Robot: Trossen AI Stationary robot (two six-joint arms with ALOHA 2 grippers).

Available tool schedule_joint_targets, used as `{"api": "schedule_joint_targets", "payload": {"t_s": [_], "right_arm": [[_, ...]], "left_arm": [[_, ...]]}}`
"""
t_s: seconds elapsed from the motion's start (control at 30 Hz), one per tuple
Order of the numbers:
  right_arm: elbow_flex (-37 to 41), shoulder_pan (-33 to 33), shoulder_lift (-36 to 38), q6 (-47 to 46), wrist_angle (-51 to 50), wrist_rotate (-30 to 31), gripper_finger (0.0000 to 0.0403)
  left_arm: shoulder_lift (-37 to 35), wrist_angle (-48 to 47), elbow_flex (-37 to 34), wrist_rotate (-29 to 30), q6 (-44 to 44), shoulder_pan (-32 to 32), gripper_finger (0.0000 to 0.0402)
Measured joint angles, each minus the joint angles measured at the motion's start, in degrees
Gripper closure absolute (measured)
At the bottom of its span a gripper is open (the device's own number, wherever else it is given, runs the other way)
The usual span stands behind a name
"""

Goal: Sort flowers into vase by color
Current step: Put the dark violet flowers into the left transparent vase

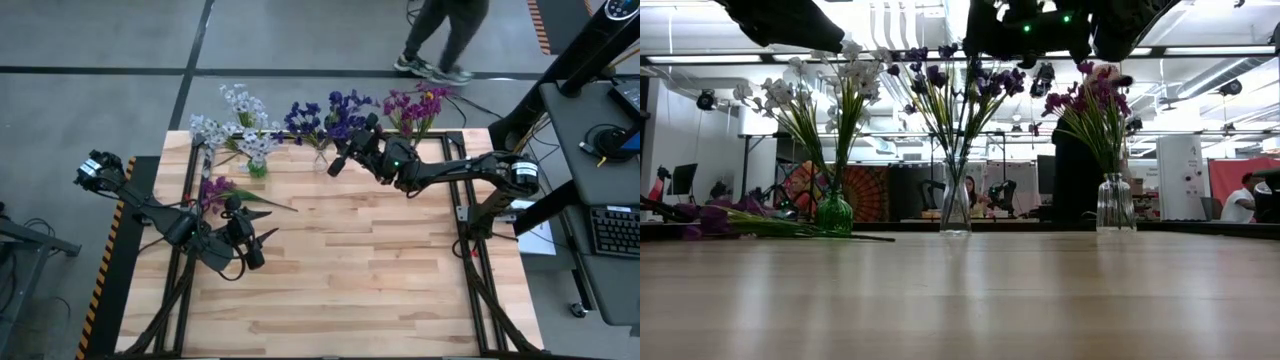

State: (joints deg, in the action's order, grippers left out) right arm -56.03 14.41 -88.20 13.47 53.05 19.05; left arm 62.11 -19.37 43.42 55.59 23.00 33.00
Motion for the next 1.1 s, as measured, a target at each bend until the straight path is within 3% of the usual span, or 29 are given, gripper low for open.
{"api": "schedule_joint_targets", "payload": {"t_s": [0.77, 1.1], "right_arm": [[0.0, 0.15, -1.51, 0.64, 0.82, 0.48, 0.0388], [0.0, 0.13, -1.5, 0.19, 0.1, 0.57, 0.0304]], "left_arm": [[0.0, -0.11, 0.0, -0.02, 0.0, 0.0, 0.021], [0.0, -0.18, 0.0, -0.04, 0.0, -0.01, 0.021]]}}
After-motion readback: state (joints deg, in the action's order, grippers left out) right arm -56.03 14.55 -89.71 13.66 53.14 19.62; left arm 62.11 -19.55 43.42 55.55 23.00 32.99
